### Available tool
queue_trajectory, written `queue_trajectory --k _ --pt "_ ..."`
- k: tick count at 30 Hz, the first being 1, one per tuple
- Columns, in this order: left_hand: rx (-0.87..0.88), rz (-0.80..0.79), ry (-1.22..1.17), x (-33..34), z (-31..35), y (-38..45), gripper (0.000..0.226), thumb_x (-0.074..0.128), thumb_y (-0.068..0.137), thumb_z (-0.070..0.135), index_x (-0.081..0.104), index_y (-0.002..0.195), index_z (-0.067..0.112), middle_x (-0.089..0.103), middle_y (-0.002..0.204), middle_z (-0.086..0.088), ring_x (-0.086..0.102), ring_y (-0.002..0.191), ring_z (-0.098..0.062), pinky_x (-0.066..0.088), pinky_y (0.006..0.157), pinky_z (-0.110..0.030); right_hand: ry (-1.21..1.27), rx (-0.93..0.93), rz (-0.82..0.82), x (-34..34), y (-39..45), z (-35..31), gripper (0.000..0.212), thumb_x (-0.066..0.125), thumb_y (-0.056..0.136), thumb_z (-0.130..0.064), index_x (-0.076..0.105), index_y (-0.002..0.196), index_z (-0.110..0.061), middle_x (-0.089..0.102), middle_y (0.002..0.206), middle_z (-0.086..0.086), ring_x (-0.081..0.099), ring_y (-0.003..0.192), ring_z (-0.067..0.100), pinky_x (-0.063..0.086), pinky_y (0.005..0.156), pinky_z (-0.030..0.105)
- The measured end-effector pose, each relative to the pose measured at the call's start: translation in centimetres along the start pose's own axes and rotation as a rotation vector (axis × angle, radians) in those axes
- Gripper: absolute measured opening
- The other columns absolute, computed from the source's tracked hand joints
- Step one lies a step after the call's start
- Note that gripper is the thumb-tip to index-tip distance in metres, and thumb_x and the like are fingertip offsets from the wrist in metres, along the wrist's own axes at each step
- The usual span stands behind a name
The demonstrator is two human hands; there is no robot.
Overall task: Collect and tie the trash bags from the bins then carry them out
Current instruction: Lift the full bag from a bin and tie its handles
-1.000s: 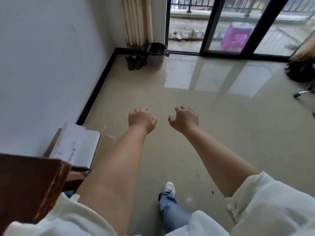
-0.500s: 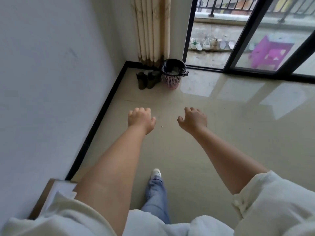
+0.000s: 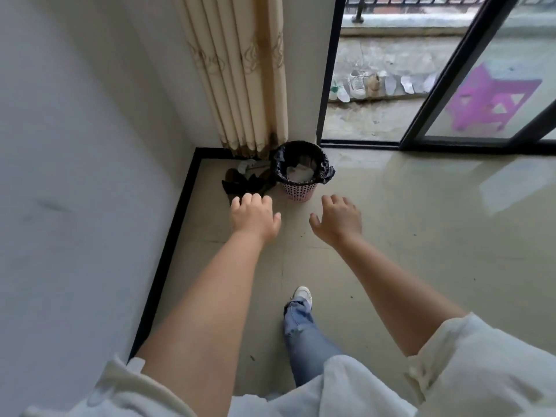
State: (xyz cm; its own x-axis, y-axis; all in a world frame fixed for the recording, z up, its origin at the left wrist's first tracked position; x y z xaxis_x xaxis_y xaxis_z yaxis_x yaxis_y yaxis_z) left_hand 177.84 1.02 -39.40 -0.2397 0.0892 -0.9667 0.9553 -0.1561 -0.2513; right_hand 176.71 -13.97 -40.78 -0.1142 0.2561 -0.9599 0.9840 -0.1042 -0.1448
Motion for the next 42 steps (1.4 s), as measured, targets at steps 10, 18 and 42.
queue_trajectory --k 10,18,42 --pt "0.104 -0.080 -0.024 -0.9 -3.6 26.8 0.041 0.035 0.093 0.037 0.047 0.121 0.008 0.053 0.126 -0.009 0.042 0.122 -0.026 0.026 0.109 -0.041 0.006 0.097 -0.080 3.0 25.4 -2.1 0.040 0.045 0.087 -0.030 0.047 0.120 -0.006 0.054 0.124 0.012 0.045 0.118 0.029 0.035 0.094 0.036" --pt "0.355 -0.184 0.044 9.4 -3.4 44.1 0.040 0.036 0.093 0.037 0.048 0.119 0.008 0.054 0.124 -0.009 0.043 0.120 -0.026 0.028 0.107 -0.040 0.037 0.396 -0.077 13.6 38.0 2.2 0.032 0.043 0.088 -0.023 0.053 0.111 -0.003 0.058 0.118 0.015 0.049 0.112 0.031 0.038 0.089 0.037" --pt "1.091 0.015 -0.319 40.2 4.2 63.3 0.027 0.060 0.077 0.024 0.074 0.066 0.004 0.070 0.064 -0.012 0.063 0.059 -0.030 0.051 0.053 -0.037 0.104 -0.304 -0.019 45.0 52.3 9.6 0.020 0.068 0.069 -0.015 0.075 0.081 -0.001 0.077 0.078 0.011 0.073 0.067 0.025 0.053 0.078 0.049"
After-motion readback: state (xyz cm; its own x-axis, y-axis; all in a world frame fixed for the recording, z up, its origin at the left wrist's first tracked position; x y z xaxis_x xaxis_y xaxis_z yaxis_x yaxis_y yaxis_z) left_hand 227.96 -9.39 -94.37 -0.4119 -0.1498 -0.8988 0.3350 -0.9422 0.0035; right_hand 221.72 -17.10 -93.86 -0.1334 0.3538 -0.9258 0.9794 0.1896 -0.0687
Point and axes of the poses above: each hand's wrist, its own y-axis towards the middle knuckle, its own x-axis out of the palm, z = x × y, the point moved 10 cm from there along y, towards the middle knuckle
